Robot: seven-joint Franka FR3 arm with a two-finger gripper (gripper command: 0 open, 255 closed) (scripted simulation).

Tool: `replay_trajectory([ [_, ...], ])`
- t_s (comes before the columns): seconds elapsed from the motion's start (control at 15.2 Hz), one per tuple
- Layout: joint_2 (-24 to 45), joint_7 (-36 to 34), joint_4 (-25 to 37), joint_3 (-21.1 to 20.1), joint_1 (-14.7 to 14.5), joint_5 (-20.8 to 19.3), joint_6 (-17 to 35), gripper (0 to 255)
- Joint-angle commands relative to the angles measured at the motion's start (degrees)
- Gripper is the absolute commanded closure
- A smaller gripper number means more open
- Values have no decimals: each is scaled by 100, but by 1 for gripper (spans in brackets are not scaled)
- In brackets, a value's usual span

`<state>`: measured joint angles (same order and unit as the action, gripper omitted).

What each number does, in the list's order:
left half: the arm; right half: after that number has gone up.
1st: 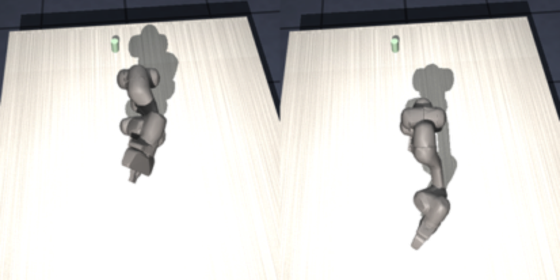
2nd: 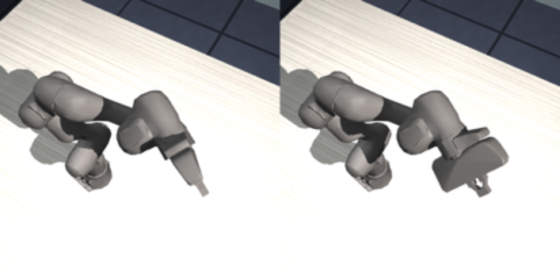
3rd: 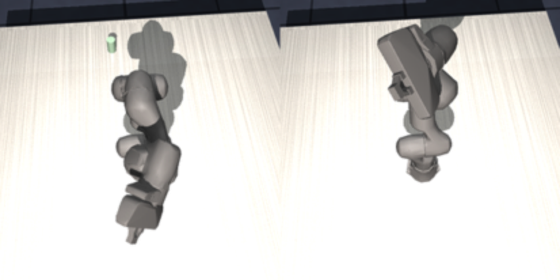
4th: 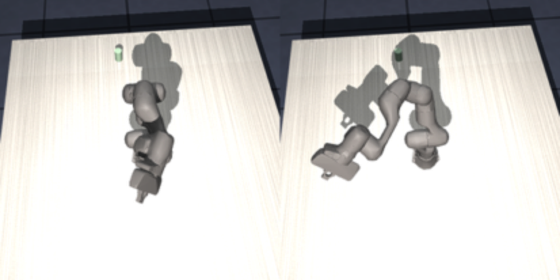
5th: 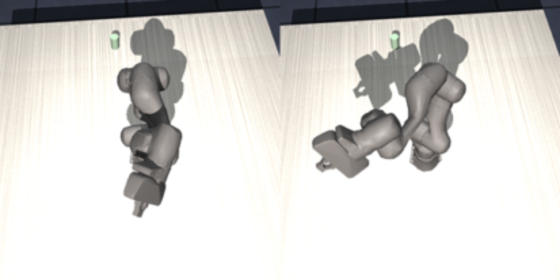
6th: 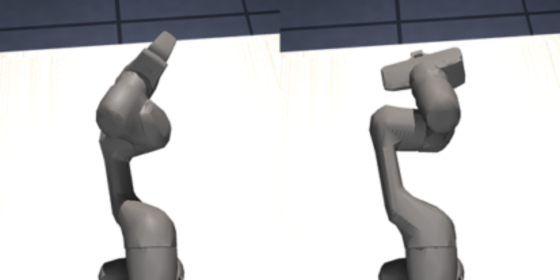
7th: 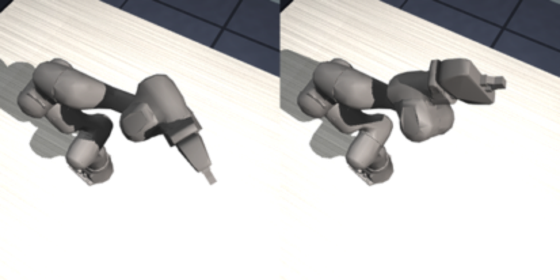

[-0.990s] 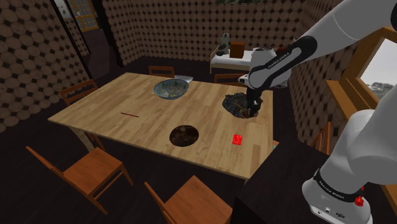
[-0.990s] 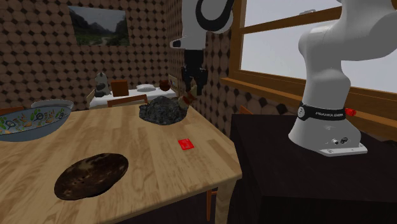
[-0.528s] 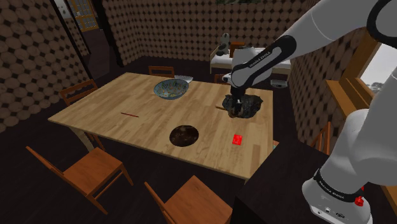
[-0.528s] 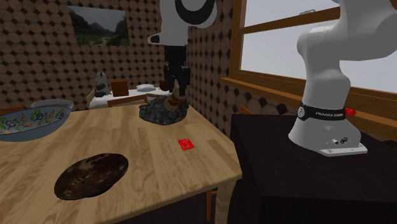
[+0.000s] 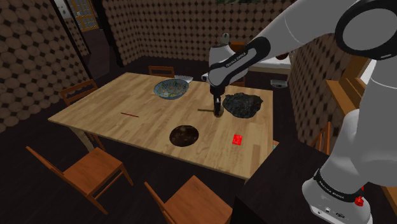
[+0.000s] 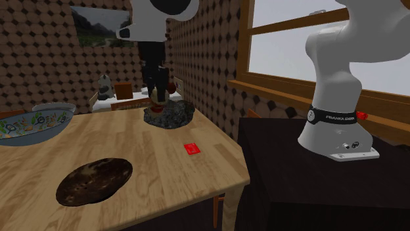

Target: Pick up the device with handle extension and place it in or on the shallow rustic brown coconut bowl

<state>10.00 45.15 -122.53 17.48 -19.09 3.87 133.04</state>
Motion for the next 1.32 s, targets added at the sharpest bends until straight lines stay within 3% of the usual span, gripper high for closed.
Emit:
replay_trajectory([
  [0.0,288,-149,451,-92,-81,79,-175,255],
  [0.59,1703,-738,2782,-400,-313,300,-1115,255],
  [1.06,3201,-1182,5404,-581,-341,411,-2235,255],
  [1.25,3263,-1173,5275,-592,-344,424,-2045,255],
])
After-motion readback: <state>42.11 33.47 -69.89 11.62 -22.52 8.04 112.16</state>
